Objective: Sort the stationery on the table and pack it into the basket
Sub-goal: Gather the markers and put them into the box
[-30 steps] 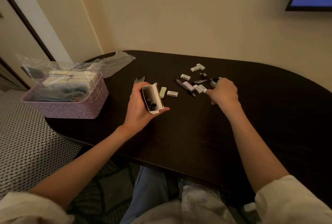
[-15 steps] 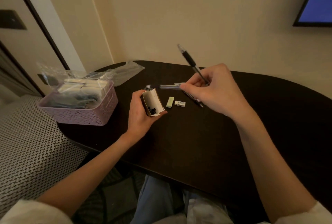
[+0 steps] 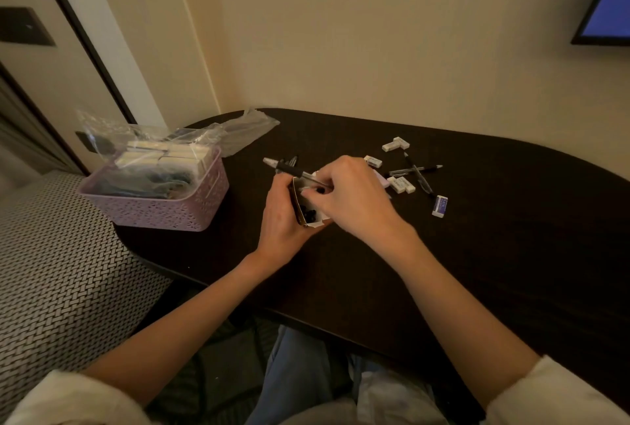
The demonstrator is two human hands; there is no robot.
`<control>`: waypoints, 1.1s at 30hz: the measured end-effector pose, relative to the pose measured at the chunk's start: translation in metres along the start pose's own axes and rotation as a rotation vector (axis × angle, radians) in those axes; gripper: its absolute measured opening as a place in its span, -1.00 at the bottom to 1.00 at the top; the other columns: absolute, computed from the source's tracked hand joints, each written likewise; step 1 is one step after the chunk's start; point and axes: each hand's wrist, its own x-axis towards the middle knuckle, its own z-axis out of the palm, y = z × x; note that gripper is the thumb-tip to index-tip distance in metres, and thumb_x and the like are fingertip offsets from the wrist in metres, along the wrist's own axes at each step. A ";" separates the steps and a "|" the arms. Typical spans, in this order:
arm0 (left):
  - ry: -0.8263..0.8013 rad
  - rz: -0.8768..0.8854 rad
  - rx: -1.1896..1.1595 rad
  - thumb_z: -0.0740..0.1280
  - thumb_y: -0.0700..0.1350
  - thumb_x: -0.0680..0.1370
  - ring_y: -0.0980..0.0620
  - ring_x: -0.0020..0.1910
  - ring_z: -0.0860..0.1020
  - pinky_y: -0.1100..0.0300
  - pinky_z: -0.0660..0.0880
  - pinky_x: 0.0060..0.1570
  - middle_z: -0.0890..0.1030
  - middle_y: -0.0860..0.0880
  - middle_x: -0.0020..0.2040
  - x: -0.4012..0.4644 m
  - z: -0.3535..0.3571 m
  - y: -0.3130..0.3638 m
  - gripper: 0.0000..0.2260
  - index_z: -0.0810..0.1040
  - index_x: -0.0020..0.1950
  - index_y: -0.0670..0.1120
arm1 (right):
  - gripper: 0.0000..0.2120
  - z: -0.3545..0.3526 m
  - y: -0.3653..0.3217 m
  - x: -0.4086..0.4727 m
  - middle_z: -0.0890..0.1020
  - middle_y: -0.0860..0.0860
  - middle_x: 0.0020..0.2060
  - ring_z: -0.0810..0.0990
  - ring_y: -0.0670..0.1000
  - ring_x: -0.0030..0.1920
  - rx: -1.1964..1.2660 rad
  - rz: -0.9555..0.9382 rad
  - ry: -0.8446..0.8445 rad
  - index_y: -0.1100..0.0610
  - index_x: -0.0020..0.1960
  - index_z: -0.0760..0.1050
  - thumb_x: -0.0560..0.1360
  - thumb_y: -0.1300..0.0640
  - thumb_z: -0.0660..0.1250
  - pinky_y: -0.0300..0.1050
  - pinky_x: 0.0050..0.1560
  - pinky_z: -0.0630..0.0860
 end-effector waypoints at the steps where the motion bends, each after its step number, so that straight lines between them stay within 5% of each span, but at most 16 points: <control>1: 0.000 -0.001 0.010 0.54 0.05 0.34 0.10 0.14 0.51 0.06 0.51 0.13 0.46 0.01 0.17 0.000 0.001 -0.002 -0.34 0.31 0.30 -0.10 | -0.89 0.005 0.001 0.002 0.56 -0.10 -0.32 0.54 -0.16 -0.31 0.017 0.004 -0.019 0.07 -0.11 0.64 0.51 0.05 0.37 -0.31 -0.31 0.45; 9: -0.001 0.019 0.007 0.58 -0.06 0.33 0.02 0.13 0.51 -0.02 0.51 0.10 0.49 -0.08 0.16 -0.001 0.003 -0.007 -0.35 0.31 0.29 -0.10 | -0.78 0.002 0.006 0.003 0.48 -0.04 -0.35 0.48 -0.07 -0.36 0.024 -0.031 -0.281 0.07 -0.23 0.51 0.59 0.18 0.24 -0.22 -0.38 0.34; 15: 0.009 0.044 0.004 0.59 -0.10 0.33 0.07 0.11 0.50 0.15 0.49 0.12 0.46 -0.06 0.15 -0.006 0.003 -0.003 -0.35 0.28 0.27 -0.01 | -0.91 0.012 0.011 0.007 0.48 -0.15 -0.39 0.47 -0.19 -0.35 0.023 0.013 -0.122 0.04 -0.12 0.63 0.50 0.04 0.40 -0.30 -0.37 0.30; 21: 0.023 0.041 -0.005 0.56 -0.05 0.35 0.05 0.07 0.51 0.19 0.50 0.05 0.47 -0.12 0.12 -0.007 -0.001 -0.006 -0.39 0.30 0.26 -0.02 | -0.96 0.003 0.015 0.006 0.53 -0.15 -0.35 0.52 -0.20 -0.31 0.157 -0.011 -0.277 0.03 -0.10 0.63 0.49 0.08 0.40 -0.27 -0.27 0.39; 26: 0.054 0.032 -0.008 0.59 -0.03 0.32 0.09 0.04 0.50 0.28 0.49 0.01 0.45 -0.07 0.13 -0.005 -0.001 -0.004 -0.34 0.30 0.28 -0.07 | -0.85 -0.028 0.011 -0.007 0.61 0.04 -0.10 0.60 -0.04 -0.08 0.271 0.058 -0.246 0.08 0.16 0.38 0.60 0.17 0.22 -0.24 -0.18 0.49; 29: 0.060 0.039 0.022 0.58 -0.01 0.31 0.13 0.07 0.46 0.35 0.45 0.05 0.42 -0.02 0.14 -0.004 0.000 -0.004 -0.32 0.32 0.28 -0.15 | -0.83 -0.048 0.008 -0.018 0.57 -0.04 -0.12 0.55 -0.14 -0.15 0.225 0.037 -0.276 0.12 0.20 0.37 0.61 0.21 0.19 -0.32 -0.22 0.41; 33: 0.064 0.033 0.037 0.60 -0.02 0.30 0.12 0.08 0.45 0.37 0.43 0.06 0.43 -0.05 0.15 -0.003 0.001 -0.006 -0.30 0.31 0.29 -0.14 | -0.88 -0.059 0.001 -0.027 0.55 -0.16 -0.16 0.50 -0.23 -0.24 0.063 0.000 -0.059 0.05 0.07 0.55 0.57 0.12 0.29 -0.41 -0.33 0.36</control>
